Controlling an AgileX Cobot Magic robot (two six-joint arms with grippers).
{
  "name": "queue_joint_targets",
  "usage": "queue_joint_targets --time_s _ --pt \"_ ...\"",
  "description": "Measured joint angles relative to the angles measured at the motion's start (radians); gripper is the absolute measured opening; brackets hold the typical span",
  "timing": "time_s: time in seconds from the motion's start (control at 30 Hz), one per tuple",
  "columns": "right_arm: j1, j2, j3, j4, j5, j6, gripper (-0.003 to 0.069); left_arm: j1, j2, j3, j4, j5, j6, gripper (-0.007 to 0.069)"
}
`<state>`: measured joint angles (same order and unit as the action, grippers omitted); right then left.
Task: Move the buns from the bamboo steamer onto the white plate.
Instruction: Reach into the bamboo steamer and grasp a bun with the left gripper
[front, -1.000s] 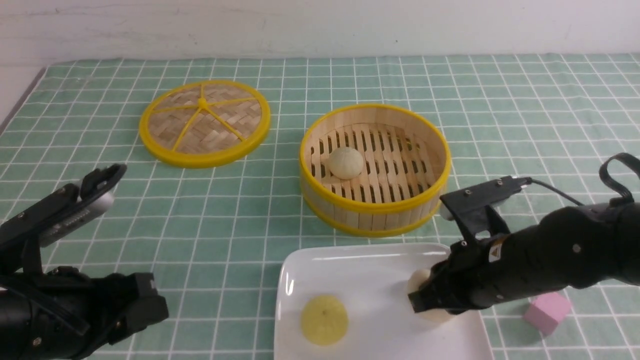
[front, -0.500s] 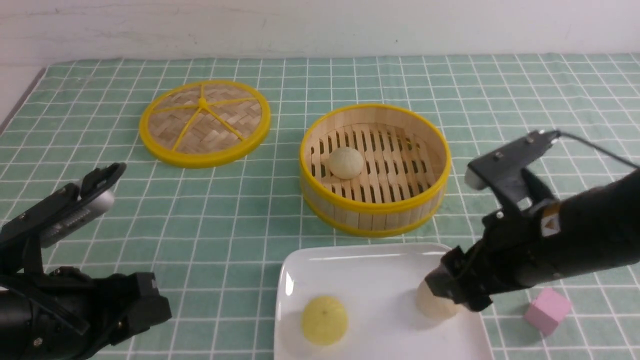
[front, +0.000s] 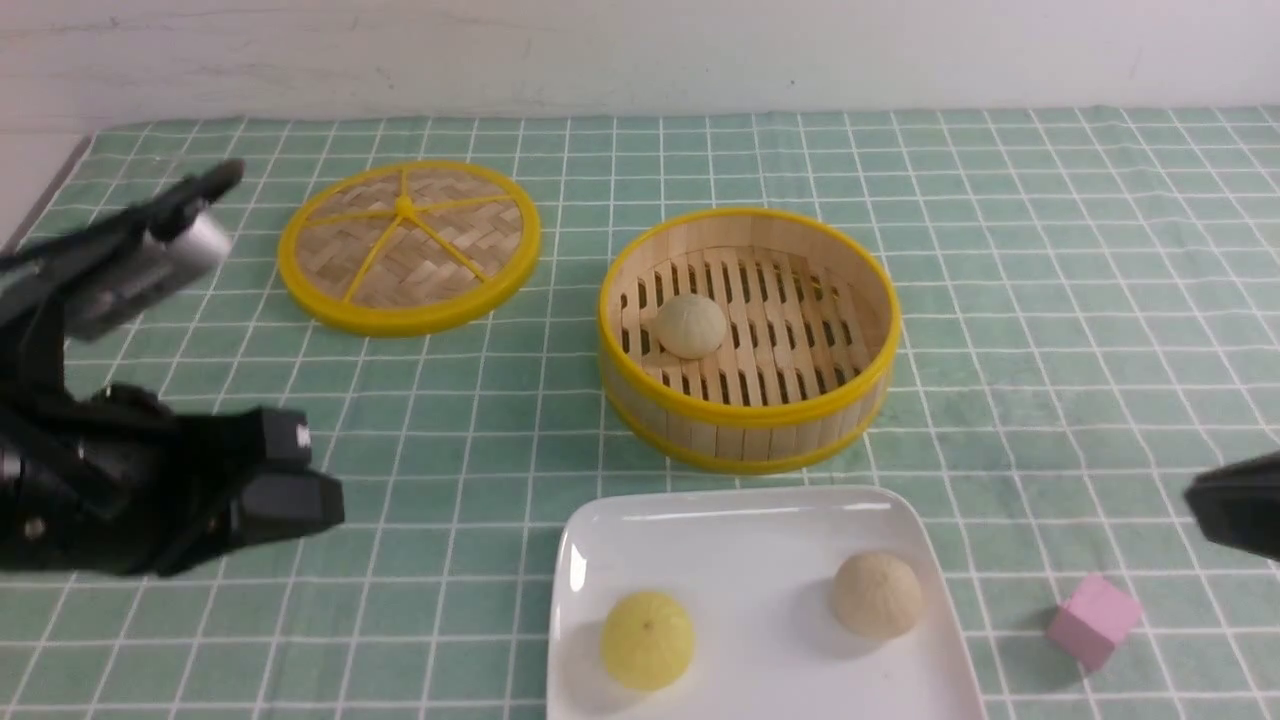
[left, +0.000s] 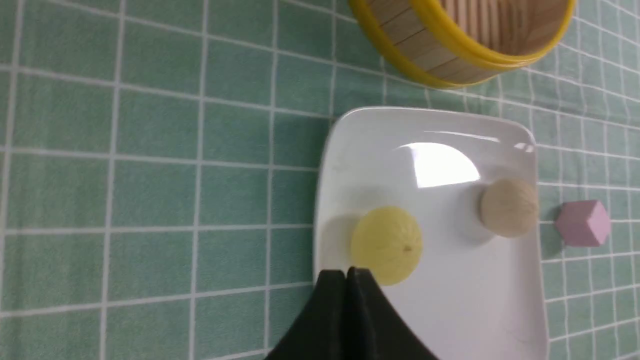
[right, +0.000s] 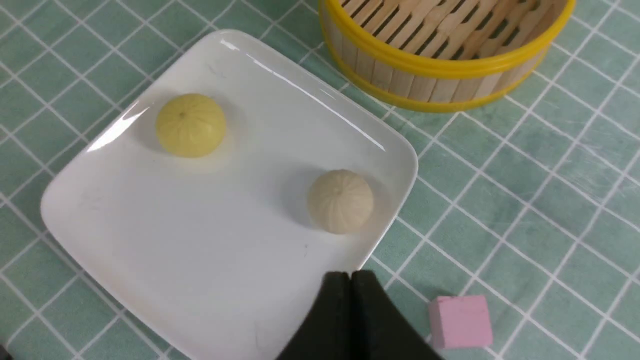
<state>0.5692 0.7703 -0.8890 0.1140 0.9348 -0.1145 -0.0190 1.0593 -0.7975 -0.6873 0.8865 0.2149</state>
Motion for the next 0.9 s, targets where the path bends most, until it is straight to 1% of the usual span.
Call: queue_joint_targets --time_s 0.07,0.13,0.17,0.2,0.23,0.27,0.3,0.33,0.4,0.43,0.47,0.5,0.57,0.67,0.77,0.83,0.9 --pt "0.0 -0.049 0.0 -0.012 0.033 0.019 -0.0015 -0.016 0.054 -0.077 -0.002 0.043 0.0 0.0001" --pt "0.0 -0.096 0.0 -0.022 0.071 0.03 -0.0015 -0.059 0.126 -0.158 0.008 0.056 0.0 0.0001" --pt "0.0 -0.119 0.0 -0.027 0.092 0.034 -0.0015 -0.109 0.174 -0.207 0.014 0.057 0.0 0.0001" --pt "0.0 -0.123 0.0 -0.028 0.095 0.035 -0.0015 -0.109 0.183 -0.215 0.014 0.057 0.0 0.0001" --pt "0.0 -0.148 0.0 -0.038 0.122 0.037 -0.0015 -0.186 0.254 -0.284 0.028 0.054 -0.007 0.0001" --pt "0.0 -0.151 0.0 -0.04 0.125 0.037 -0.0015 -0.194 0.263 -0.293 0.031 0.054 -0.008 0.0001" --pt "0.0 -0.172 0.0 -0.053 0.141 0.037 -0.0015 -0.265 0.342 -0.368 0.058 0.045 -0.031 0.0003" --pt "0.0 -0.185 0.0 -0.061 0.152 0.037 -0.0015 -0.315 0.404 -0.43 0.087 0.035 -0.058 0.0011" --pt "0.0 -0.2 0.0 -0.078 0.162 0.037 -0.0015 -0.382 0.501 -0.529 0.147 0.018 -0.114 0.0035" --pt "0.0 -0.202 0.0 -0.079 0.163 0.037 -0.0015 -0.382 0.512 -0.541 0.155 0.016 -0.121 0.0039" --pt "0.0 -0.211 0.0 -0.09 0.168 0.037 -0.0013 -0.436 0.6 -0.635 0.22 0.007 -0.191 0.0078" --pt "0.0 -0.214 0.0 -0.096 0.171 0.037 -0.0013 -0.464 0.667 -0.707 0.272 0.007 -0.232 0.0104" --pt "0.0 -0.219 0.0 -0.098 0.176 0.037 -0.0013 -0.489 0.744 -0.791 0.334 0.007 -0.296 0.0153" --pt "0.0 -0.22 0.0 -0.1 0.181 0.037 -0.001 -0.519 0.899 -0.964 0.452 0.008 -0.384 0.0252" --pt "0.0 -0.22 0.0 -0.1 0.181 0.037 -0.0009 -0.525 1.035 -1.11 0.526 0.008 -0.413 0.0323" --pt "0.0 -0.22 0.0 -0.1 0.181 0.037 -0.0009 -0.525 1.089 -1.163 0.549 0.008 -0.416 0.0337" --pt "0.0 -0.22 0.0 -0.1 0.181 0.037 -0.0008 -0.525 1.169 -1.233 0.601 0.007 -0.419 0.034"
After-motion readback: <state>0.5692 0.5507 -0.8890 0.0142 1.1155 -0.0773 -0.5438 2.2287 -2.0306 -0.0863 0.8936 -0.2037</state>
